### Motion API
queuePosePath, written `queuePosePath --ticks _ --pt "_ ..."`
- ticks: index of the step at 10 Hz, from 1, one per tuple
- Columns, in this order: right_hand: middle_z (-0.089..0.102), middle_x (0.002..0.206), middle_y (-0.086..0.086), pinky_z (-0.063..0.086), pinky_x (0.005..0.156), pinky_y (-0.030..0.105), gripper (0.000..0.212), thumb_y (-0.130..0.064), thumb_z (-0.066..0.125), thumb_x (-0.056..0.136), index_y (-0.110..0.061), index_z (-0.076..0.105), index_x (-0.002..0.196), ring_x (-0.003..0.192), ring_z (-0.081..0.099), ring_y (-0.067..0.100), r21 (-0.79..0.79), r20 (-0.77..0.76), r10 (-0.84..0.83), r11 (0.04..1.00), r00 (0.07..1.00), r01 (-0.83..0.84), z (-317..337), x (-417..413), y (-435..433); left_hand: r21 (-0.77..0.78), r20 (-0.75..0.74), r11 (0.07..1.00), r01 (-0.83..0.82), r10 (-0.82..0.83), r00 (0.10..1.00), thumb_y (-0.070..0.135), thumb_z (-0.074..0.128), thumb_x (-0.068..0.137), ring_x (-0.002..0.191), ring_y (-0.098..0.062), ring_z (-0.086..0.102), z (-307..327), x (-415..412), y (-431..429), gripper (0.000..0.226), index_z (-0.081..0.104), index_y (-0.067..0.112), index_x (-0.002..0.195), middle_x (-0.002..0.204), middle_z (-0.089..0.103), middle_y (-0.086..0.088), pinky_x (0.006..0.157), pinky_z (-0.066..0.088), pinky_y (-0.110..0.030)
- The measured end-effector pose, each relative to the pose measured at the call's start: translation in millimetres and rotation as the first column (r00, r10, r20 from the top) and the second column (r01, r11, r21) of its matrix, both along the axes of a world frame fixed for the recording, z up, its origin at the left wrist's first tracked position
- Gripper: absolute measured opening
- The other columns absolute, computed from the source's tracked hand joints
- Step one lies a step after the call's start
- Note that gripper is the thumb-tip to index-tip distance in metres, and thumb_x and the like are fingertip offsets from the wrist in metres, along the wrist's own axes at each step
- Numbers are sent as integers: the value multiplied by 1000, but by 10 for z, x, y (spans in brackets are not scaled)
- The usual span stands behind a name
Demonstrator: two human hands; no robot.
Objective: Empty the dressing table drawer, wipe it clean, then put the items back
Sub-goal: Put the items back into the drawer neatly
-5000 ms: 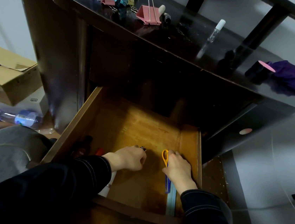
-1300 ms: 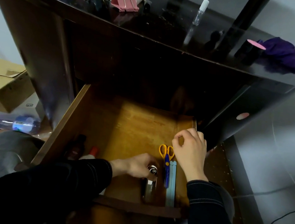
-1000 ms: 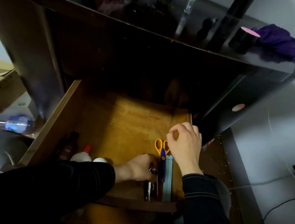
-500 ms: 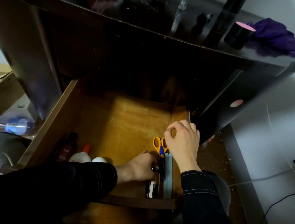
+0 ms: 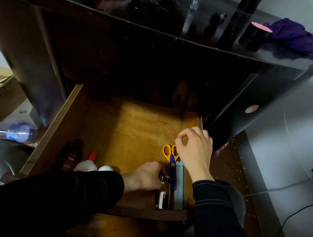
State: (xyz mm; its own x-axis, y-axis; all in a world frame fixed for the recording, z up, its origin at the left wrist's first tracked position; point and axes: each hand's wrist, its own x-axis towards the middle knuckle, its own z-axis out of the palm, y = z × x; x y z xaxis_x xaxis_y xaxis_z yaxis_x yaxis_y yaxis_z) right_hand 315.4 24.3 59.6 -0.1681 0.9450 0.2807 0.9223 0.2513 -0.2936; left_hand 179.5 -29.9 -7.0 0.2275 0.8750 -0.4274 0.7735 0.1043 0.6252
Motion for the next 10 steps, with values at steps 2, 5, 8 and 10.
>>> queuePosePath --ticks 2,5,8,10 --pt "63 101 -4 40 89 39 10 -28 60 92 -22 67 87 103 51 22 1 -5 0 1000 1000 0 0 5 -2 -48 4 998 31 -31 1000 33 84 77 100 -19 59 39 -7 -21 71 46 16 134 121 62 -3 73 49 -26" --pt "63 100 -5 40 88 38 10 -28 61 91 -23 67 85 101 51 22 7 2 -5 1000 1000 5 -9 1 0 -76 36 993 85 -82 996 30 87 75 126 -23 54 57 1 -57 85 43 19 146 142 54 -4 101 49 -33" --pt "63 101 -4 40 90 39 10 -28 60 92 -23 68 87 102 51 22 6 16 4 1000 1000 -4 -22 8 3 -83 44 991 102 -98 994 29 85 77 132 -24 49 32 11 -79 89 35 19 150 147 49 -4 105 47 -34" --pt "63 100 -4 39 88 38 9 -26 61 91 -23 68 86 100 51 22 19 11 6 1000 1000 -6 -39 12 11 -115 43 985 130 -126 991 29 83 79 135 -25 46 59 -10 -53 92 29 16 152 150 46 -6 107 45 -35"
